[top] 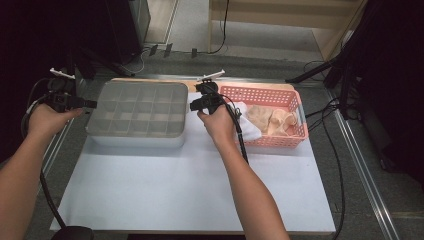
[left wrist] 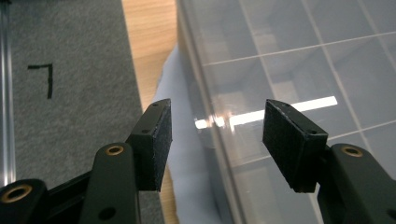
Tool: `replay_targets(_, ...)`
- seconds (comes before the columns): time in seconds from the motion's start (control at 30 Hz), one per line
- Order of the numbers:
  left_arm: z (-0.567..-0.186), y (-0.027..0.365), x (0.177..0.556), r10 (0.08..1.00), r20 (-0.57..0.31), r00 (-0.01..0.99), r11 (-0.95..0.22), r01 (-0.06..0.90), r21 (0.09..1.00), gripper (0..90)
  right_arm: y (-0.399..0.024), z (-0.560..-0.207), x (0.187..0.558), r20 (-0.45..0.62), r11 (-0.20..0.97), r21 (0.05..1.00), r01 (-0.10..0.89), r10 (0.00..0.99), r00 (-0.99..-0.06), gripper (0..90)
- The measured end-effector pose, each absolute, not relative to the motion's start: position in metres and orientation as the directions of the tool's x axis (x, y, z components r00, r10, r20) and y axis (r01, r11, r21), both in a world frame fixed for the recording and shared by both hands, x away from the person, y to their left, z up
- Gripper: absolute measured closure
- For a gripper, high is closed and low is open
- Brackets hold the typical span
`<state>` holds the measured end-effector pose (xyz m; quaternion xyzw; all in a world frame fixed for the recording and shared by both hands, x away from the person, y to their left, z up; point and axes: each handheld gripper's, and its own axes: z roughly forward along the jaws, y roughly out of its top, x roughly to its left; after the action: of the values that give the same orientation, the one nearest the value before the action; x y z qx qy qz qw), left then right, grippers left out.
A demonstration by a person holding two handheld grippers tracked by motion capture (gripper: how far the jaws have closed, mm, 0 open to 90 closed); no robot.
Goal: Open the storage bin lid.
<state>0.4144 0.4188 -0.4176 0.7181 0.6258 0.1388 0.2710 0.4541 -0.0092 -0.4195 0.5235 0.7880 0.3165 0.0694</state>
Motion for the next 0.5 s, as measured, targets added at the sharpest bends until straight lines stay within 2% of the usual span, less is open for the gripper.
replay_targets(0.27,-0.426,0.421,0.420,0.977,-0.143,0.160,-0.061,0.845,0.531,43.8,0.012,-0.424,0.465,0.261,0.224,0.507,0.832,0.880,-0.396,61.7)
replay_targets(0.37,-0.427,0.422,0.422,0.976,-0.156,0.152,-0.046,0.844,0.535,43.9,0.016,-0.424,0.468,0.225,0.235,0.508,0.829,0.892,-0.391,62.3)
replay_targets(0.5,-0.429,0.423,0.422,0.975,-0.164,0.149,-0.038,0.842,0.539,43.4,0.013,-0.421,0.472,0.273,0.184,0.509,0.841,0.892,-0.360,61.4)
